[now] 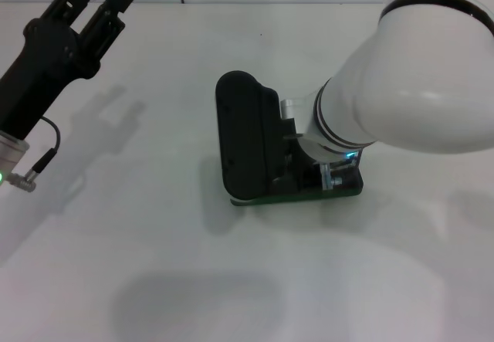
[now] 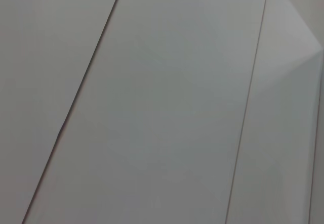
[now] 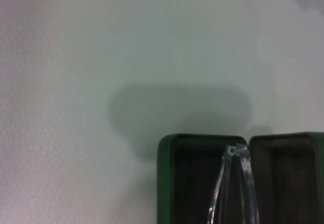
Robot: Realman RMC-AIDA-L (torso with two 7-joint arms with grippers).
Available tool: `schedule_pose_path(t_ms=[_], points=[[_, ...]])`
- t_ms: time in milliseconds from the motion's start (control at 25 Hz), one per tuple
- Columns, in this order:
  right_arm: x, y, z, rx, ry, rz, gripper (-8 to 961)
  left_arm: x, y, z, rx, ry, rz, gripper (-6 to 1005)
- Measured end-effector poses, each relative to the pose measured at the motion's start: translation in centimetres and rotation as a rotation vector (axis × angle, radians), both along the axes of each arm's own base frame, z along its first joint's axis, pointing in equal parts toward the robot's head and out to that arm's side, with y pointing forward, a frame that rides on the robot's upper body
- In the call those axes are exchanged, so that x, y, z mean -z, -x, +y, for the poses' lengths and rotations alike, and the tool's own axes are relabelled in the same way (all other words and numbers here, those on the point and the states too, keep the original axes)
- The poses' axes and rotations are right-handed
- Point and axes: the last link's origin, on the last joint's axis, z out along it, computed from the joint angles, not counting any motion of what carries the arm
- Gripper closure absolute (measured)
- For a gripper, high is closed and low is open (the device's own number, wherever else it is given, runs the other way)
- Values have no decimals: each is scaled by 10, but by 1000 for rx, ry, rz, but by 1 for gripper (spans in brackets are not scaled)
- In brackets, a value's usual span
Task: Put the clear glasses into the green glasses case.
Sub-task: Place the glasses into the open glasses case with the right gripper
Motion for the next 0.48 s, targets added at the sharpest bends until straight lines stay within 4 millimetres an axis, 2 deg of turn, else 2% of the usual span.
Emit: schedule_pose_path(t_ms=[480], points=[[3,-5,-3,-28,-23,-23,826,1,-2,1,12,10,9,401]])
